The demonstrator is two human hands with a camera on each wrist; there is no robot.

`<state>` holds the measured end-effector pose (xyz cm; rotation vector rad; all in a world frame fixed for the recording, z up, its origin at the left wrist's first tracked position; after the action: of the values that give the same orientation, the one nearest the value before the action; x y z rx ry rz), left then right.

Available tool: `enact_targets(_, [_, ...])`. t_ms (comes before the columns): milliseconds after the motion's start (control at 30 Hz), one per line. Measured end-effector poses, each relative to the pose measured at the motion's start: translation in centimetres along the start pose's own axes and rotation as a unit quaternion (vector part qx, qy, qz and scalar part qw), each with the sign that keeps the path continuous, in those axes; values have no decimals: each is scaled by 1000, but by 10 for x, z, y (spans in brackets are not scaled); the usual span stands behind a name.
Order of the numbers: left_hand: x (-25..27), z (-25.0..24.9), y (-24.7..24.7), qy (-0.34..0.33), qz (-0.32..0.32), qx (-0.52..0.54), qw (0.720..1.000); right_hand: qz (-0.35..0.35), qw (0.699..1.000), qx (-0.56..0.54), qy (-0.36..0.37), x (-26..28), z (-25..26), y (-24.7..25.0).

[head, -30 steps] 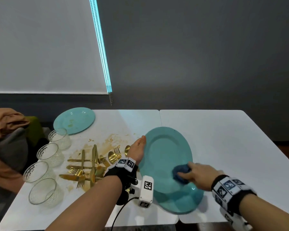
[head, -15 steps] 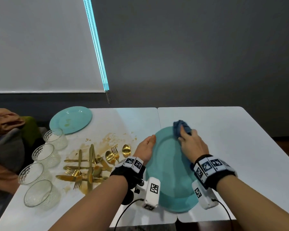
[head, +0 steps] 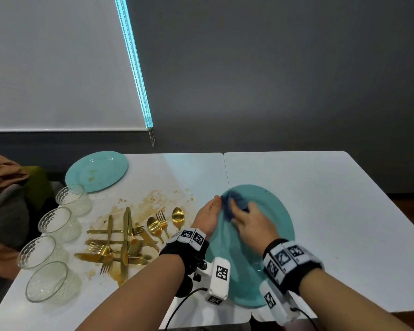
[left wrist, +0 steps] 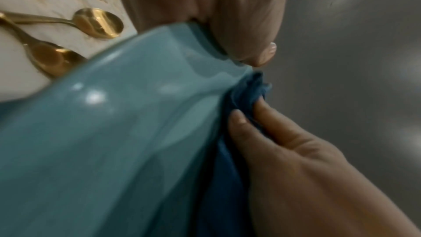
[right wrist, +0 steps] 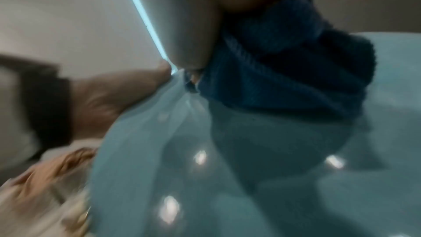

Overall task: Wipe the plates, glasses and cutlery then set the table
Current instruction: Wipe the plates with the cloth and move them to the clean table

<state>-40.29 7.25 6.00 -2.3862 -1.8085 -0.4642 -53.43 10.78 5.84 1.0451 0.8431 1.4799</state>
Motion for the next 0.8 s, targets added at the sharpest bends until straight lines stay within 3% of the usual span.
enact_targets(100, [-13, 35, -1, 38, -23, 29, 999, 127, 987, 51, 82, 15, -9, -21])
enact_targets(167, [-40, 87, -4, 80, -24, 33, 996, 153, 984, 59, 67, 20, -27, -21])
enact_targets(267, [-40, 101, -7, 114, -47, 33, 992, 133, 990, 39, 0, 24, -57, -14])
enact_targets(400, [-6, 64, -11, 117, -38, 1, 992, 115, 992, 28, -49, 32, -85, 1])
enact_targets(600, [-12, 82, -16, 149, -74, -88, 982, 107, 992, 21, -58, 36, -99, 9])
enact_targets(800, [-18, 90, -19, 115, -88, -249, 958, 110, 992, 10, -57, 27, -96, 11])
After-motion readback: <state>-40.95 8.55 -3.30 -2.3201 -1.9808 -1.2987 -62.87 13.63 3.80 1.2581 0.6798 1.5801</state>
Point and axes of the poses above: each hand's wrist, its own x-axis away from the middle knuckle, its own y-axis out of the back of the hand, z = x × y, the point moved 1 cm from there along -x, towards the middle knuckle, and after that the axes turned 3 degrees about z, right-handed, at the moved point
